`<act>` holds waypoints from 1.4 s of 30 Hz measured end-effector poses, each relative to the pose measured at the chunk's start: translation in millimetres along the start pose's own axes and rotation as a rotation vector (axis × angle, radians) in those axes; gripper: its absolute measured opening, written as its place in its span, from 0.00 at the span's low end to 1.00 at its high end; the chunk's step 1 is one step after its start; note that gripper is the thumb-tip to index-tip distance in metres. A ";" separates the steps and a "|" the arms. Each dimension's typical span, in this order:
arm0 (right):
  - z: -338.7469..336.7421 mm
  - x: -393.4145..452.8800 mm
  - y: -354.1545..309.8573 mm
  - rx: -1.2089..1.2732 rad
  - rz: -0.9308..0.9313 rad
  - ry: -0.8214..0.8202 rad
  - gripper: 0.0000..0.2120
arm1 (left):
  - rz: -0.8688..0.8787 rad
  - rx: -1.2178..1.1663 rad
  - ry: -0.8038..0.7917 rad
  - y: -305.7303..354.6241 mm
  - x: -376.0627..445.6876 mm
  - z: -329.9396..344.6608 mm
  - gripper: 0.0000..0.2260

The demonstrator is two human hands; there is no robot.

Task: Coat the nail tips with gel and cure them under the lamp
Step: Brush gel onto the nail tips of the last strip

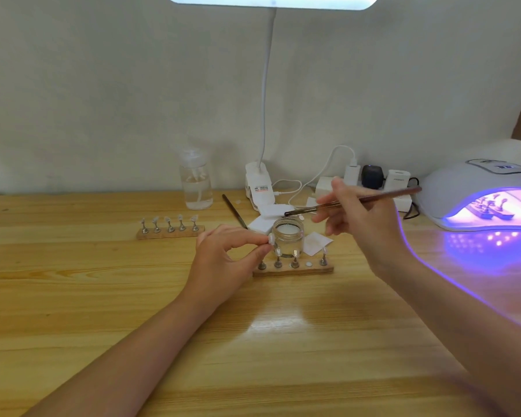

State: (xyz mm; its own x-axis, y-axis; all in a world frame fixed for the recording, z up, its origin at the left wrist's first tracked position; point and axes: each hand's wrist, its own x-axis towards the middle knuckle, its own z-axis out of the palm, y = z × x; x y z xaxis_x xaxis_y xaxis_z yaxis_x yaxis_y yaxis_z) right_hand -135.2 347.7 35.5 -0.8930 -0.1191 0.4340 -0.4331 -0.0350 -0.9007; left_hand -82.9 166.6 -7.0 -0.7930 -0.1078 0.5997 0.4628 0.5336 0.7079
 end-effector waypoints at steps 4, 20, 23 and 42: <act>13.6 -20.5 0.3 0.017 -0.150 -0.024 0.16 | 0.006 0.019 0.012 -2.7 0.3 0.7 0.10; 25.5 -30.7 4.5 -0.021 -0.197 0.031 0.17 | 0.024 0.043 0.019 -5.7 1.3 1.9 0.10; 25.8 -32.9 6.2 -0.030 -0.222 0.010 0.19 | 0.024 0.049 0.012 -5.9 1.6 2.0 0.10; 25.5 -33.5 10.1 -0.037 -0.246 0.002 0.20 | 0.009 0.065 0.009 -2.1 0.6 1.3 0.11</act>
State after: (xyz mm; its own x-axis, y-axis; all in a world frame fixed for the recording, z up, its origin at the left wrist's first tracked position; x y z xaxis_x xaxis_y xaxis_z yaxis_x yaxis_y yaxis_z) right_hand -106.6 326.0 11.4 -0.7607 -0.1091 0.6399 -0.6413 -0.0265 -0.7668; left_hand -84.9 166.5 -8.5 -0.7851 -0.1098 0.6095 0.4433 0.5876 0.6769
